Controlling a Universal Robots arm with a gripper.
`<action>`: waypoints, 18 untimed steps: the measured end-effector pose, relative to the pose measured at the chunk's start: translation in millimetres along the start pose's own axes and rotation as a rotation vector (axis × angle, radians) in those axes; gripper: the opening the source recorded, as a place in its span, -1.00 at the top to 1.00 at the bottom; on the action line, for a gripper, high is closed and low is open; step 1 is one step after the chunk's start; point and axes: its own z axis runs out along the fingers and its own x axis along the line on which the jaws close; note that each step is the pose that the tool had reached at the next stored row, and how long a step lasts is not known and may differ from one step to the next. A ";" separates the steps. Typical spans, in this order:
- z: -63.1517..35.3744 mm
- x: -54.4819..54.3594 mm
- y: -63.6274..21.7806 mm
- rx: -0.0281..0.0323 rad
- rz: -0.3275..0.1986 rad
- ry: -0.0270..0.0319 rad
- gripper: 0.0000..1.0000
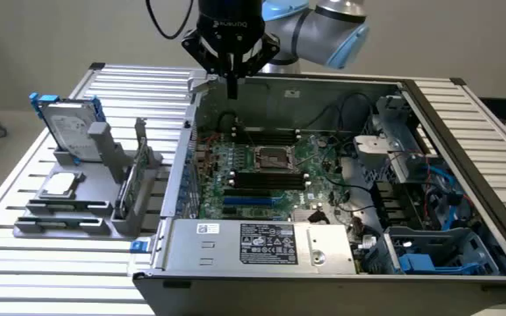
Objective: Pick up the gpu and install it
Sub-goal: 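Reach for the gpu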
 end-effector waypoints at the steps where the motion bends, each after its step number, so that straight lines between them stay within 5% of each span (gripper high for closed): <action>1: 0.0 0.0 0.0 0.0000 0.000 0.0001 0.79; 11: -0.1 1.0 -0.1 0.0002 0.000 0.0000 0.79; 18: 2.2 30.6 -2.3 0.0015 0.000 0.0033 0.79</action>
